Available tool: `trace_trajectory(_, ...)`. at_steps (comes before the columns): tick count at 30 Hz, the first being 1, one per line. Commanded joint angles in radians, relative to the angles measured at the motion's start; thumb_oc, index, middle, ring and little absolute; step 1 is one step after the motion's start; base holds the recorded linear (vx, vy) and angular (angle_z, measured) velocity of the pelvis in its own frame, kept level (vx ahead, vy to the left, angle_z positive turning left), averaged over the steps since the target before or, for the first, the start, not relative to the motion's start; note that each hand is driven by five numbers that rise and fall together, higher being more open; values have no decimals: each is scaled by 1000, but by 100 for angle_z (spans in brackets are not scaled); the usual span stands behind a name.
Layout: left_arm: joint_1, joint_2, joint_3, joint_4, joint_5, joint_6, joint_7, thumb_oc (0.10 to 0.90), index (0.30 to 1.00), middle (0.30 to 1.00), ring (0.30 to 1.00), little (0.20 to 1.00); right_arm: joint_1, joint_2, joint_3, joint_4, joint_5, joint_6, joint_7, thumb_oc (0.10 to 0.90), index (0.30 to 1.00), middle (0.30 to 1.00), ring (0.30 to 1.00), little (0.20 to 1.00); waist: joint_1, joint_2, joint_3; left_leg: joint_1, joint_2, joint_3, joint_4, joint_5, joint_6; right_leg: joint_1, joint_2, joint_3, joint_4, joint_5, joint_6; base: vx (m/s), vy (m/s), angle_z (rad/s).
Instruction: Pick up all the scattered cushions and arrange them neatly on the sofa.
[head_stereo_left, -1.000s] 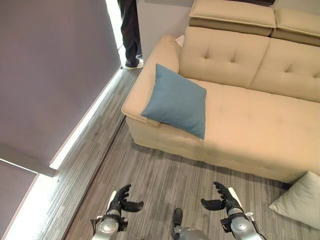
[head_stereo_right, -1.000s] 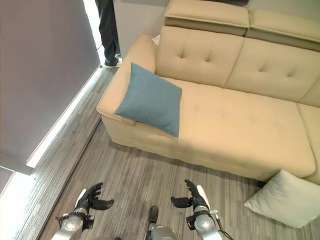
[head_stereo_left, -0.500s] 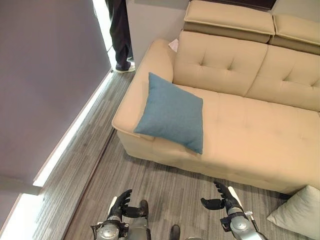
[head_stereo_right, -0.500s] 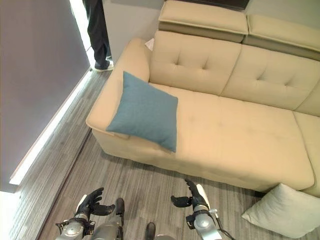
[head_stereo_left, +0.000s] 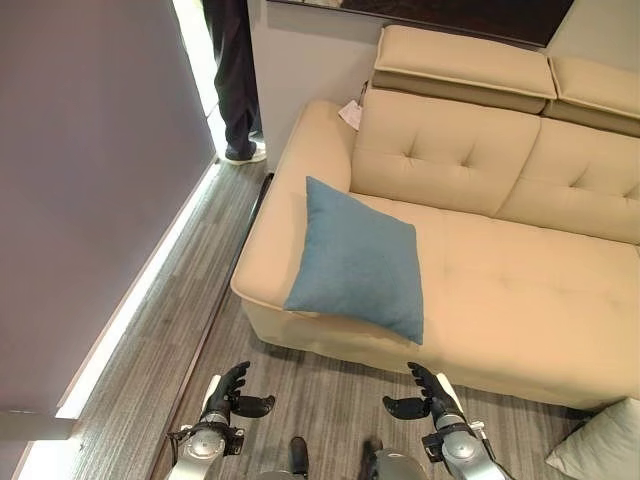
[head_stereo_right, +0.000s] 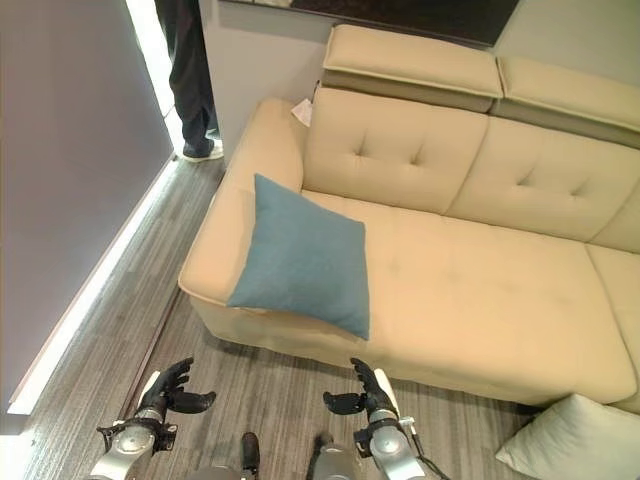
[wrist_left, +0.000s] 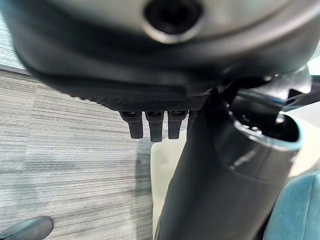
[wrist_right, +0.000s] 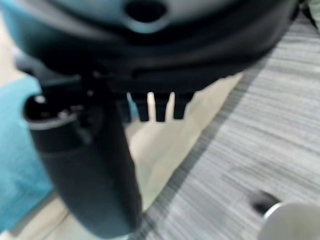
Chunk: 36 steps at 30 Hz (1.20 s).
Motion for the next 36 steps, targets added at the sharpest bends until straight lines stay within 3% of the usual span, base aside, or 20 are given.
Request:
trace_trajectory(1, -5, -3, -12, -45, 29, -44, -1, 800, 900, 900, 900, 900, -24, -58, -21, -37, 5, -39, -31, 800, 900, 900, 900, 900, -18, -21, -5, 21, -6, -3, 47, -133, -70, 60, 45, -5, -103, 110, 3, 153, -63, 35)
trace_trajectory(5, 5, -12, -10, -52, 37, -45, -1, 800, 900, 900, 900, 900, -7, -64, -24, -49, 2, -45, -34, 800, 900, 900, 900, 900, -23, -23, -17, 44, -12, -8, 46, -152, -73, 84, 56, 26, -104, 114, -9, 151, -66, 15)
trace_trajectory(8, 16, -16, -12, -55, 34, -44, -4, 800, 900, 900, 900, 900, 3, -67, -32, -52, 4, -51, -32, 800, 900, 900, 900, 900, -31, -16, -30, 49, 5, -11, 83, -183, -99, 121, 60, 18, -125, 94, -26, 189, -113, 10)
trace_trajectory(10, 18, -18, -13, -67, 26, -44, -8, 800, 900, 900, 900, 900, 5, -73, -35, -54, 8, -57, -31, 800, 900, 900, 900, 900, -35, -22, -30, 12, 9, -2, 179, -193, -129, 156, 64, 21, -166, 89, -40, 109, -134, 20)
trace_trajectory(12, 15, -13, -18, -98, 14, -43, -10, 800, 900, 900, 900, 900, -1, -88, -34, -74, 15, -59, -32, 800, 900, 900, 900, 900, -23, -35, -3, -98, 28, -3, 393, -145, -165, 188, 64, 27, -193, 89, -64, -4, -146, 39)
trace_trajectory(14, 6, -14, -14, -98, -1, -41, -3, 800, 900, 900, 900, 900, -16, -95, -33, -59, 24, -54, -37, 800, 900, 900, 900, 900, -11, -47, 10, -164, 41, -2, 478, -131, -165, 207, 67, 24, -213, 80, -79, 36, -109, 42)
trace_trajectory(16, 14, -18, -3, -84, -14, -37, 2, 800, 900, 900, 900, 900, -23, -98, -34, -42, 36, -45, -39, 800, 900, 900, 900, 900, 4, -48, 5, -185, 52, -5, 395, -168, -141, 229, 70, 32, -225, 63, -72, 173, -22, 0)
trace_trajectory(18, 21, -18, 0, -84, -18, -37, 6, 800, 900, 900, 900, 900, -24, -99, -35, -42, 39, -45, -41, 800, 900, 900, 900, 900, 7, -50, -4, -187, 50, -17, 341, -145, -140, 232, 72, 37, -230, 60, -68, 134, 24, -1)
trace_trajectory(20, 31, -21, 10, -77, -34, -36, 11, 800, 900, 900, 900, 900, -25, -101, -38, -19, 35, -44, -53, 800, 900, 900, 900, 900, 25, -28, -9, -180, 59, -64, 182, -84, -144, 255, 95, 62, -230, 36, -61, 168, 59, 5)
trace_trajectory(23, 37, -19, 12, -77, -29, -30, 9, 800, 900, 900, 900, 900, -20, -95, -42, -2, 30, -41, -52, 800, 900, 900, 900, 900, 18, -23, -25, -160, 61, -72, 144, -62, -143, 261, 99, 64, -225, 32, -64, 166, 77, -19)
trace_trajectory(28, 47, -15, 19, -25, -10, -28, 5, 800, 900, 900, 900, 900, -18, -86, -40, 31, 31, -34, -49, 800, 900, 900, 900, 900, 17, -22, -54, -74, 43, -50, 61, -63, -124, 280, 89, 97, -221, 35, -54, 147, 97, -35)
trace_trajectory(36, 42, 27, 76, -11, 24, -33, 46, 800, 900, 900, 900, 900, -23, -117, -62, 46, -9, -23, -72, 800, 900, 900, 900, 900, 22, -22, -79, -19, 36, -28, 9, -72, -114, 300, 80, 106, -240, 40, -35, 86, 42, -5)
